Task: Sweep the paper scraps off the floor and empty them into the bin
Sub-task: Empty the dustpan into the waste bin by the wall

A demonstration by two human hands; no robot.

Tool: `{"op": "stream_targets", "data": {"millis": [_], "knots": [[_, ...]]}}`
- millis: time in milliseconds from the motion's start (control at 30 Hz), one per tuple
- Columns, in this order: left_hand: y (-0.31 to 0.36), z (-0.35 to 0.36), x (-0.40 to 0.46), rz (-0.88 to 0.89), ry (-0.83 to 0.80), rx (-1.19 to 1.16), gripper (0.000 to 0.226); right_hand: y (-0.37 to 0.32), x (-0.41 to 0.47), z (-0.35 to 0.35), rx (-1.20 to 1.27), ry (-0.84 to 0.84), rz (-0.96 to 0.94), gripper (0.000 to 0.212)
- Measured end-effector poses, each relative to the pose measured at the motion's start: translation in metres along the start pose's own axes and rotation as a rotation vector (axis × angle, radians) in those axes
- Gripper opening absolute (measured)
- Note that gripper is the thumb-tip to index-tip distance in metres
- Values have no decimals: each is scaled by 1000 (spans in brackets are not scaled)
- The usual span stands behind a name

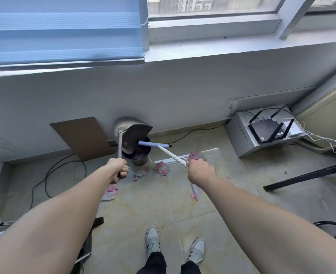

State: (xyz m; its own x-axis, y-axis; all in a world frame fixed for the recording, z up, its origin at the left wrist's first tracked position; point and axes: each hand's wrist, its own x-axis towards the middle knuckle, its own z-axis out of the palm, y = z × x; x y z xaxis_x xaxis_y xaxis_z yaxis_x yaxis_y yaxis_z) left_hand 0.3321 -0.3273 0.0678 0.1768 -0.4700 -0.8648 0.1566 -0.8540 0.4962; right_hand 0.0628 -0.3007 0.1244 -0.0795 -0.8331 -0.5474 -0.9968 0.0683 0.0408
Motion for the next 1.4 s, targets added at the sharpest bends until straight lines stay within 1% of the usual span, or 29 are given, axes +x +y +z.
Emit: {"op": "stream_targets", "data": {"millis": [67,167,233,334,434,600,700,834,967,1101,1167,1201,1301,1401], "knots": [[-3,6,-1,-1,6,8,25,4,-1,4,8,-16,15,43],[-6,13,-1,-4,-39,-90,30,9,-2,5,14,-38,19,44],[-6,17,-4,-14,-26,-93,28,14,-3,5,14,-48,21,42],[-7,23,-7,-6,-42,-142,30,20,-4,8,23,-49,25,41],[-9,28,-10,-13,-21,-146,28,24,-5,8,22,-52,28,40],[-9,31,-12,-39,-68,-254,29,30,-6,5,30,-24,19,36],[-4,29,-13,-56,-150,-427,30,35,-6,5,64,-23,19,36],[-1,37,-24,-71,-197,-616,31,38,-4,7,125,-66,26,35],[-4,43,-34,-88,-237,-807,40,38,-1,12,216,-138,97,35],[-8,43,-35,-138,-272,-1011,45,44,-2,15,293,-166,135,30],[-14,45,-37,-138,-280,-1099,46,48,-2,18,367,-195,159,28],[-18,47,-39,-136,-285,-1150,49,48,0,20,427,-225,172,30],[-30,49,-44,-124,-319,-1280,63,51,3,22,588,-311,210,38],[-38,47,-52,-107,-316,-1340,64,54,0,17,666,-353,233,31]]}}
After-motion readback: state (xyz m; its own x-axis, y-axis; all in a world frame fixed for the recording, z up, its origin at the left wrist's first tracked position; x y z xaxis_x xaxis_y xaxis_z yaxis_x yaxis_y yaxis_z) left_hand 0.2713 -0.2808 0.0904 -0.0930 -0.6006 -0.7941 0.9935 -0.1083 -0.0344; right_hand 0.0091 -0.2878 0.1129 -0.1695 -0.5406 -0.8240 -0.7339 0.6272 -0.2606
